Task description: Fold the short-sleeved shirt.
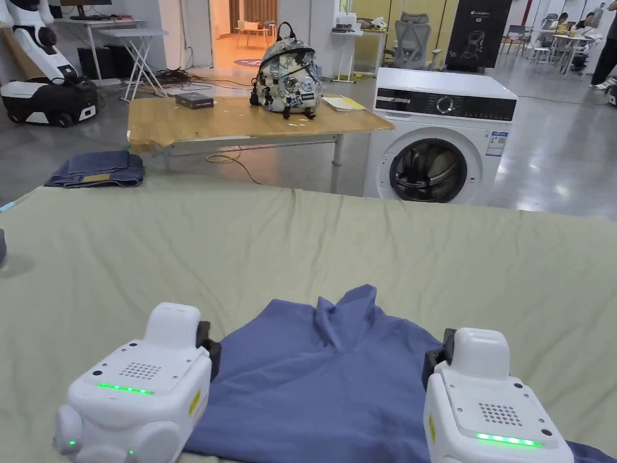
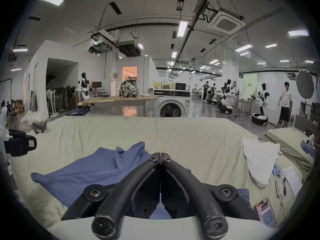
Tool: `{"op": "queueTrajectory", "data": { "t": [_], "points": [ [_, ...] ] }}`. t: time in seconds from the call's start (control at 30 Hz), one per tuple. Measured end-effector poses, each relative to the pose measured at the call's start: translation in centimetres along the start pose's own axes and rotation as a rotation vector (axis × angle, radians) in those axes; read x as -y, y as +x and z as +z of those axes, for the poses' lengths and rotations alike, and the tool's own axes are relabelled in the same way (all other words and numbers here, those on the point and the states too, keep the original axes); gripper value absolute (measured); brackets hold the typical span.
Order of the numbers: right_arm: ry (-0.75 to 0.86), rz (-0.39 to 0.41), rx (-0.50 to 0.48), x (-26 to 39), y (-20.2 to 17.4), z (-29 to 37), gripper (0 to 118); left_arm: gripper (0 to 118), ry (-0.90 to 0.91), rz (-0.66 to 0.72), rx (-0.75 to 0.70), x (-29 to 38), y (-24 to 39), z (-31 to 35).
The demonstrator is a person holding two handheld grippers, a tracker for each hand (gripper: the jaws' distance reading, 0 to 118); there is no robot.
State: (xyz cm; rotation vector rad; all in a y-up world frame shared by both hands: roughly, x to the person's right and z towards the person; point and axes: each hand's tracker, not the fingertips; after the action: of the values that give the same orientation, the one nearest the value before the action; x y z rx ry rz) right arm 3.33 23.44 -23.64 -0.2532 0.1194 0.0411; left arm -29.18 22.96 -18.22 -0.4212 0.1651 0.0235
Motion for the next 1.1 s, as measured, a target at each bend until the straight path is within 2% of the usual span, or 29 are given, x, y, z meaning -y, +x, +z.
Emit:
{"op": "queueTrajectory", "data": {
  "t": [0.3,0.47,0.5,0.53,0.57,0.6,0.63,0.77,0.87,0.97,1.03,1.1],
  "points": [
    [-0.073,0.048,-0.033,2.6,-0.4,-0.8,0,0,-0.363,0.202,-0.057,3.6,-12.3,-1.9],
    [-0.104,0.065,-0.047,3.1,-0.6,-1.3,0,1,-0.46,0.291,-0.08,4.5,-16.7,-3.2],
    [-0.119,0.073,-0.057,3.1,-0.6,-1.5,0,9,-0.481,0.297,-0.094,4.6,-17.4,-3.6],
    [-0.128,0.074,-0.066,3.2,-0.7,-1.5,0,21,-0.501,0.307,-0.102,4.7,-18.0,-4.1],
    [-0.133,0.076,-0.067,3.3,-0.8,-1.6,0,42,-0.515,0.324,-0.103,4.8,-18.3,-4.4],
    [-0.139,0.08,-0.068,3.4,-0.8,-1.7,0,71,-0.548,0.34,-0.106,5.0,-18.8,-5.1],
    [-0.143,0.081,-0.067,3.5,-0.8,-1.8,0,91,-0.574,0.349,-0.114,5.2,-19.2,-5.7],
    [-0.156,0.086,-0.068,4.0,-0.8,-2.0,0,92,-0.629,0.414,-0.131,5.7,-18.5,-5.8],
    [-0.165,0.094,-0.063,4.0,-0.7,-2.0,0,91,-0.692,0.401,-0.187,6.2,-17.4,-5.7],
    [-0.175,0.102,-0.061,4.5,-0.7,-2.2,0,80,-0.725,0.366,-0.204,7.0,-16.4,-5.7],
    [-0.182,0.106,-0.061,4.7,-0.8,-2.3,0,79,-0.718,0.296,-0.243,7.1,-15.2,-5.7],
    [-0.188,0.107,-0.063,4.8,-0.9,-2.5,0,74,-0.709,0.292,-0.25,7.0,-14.9,-5.7]
  ]
}}
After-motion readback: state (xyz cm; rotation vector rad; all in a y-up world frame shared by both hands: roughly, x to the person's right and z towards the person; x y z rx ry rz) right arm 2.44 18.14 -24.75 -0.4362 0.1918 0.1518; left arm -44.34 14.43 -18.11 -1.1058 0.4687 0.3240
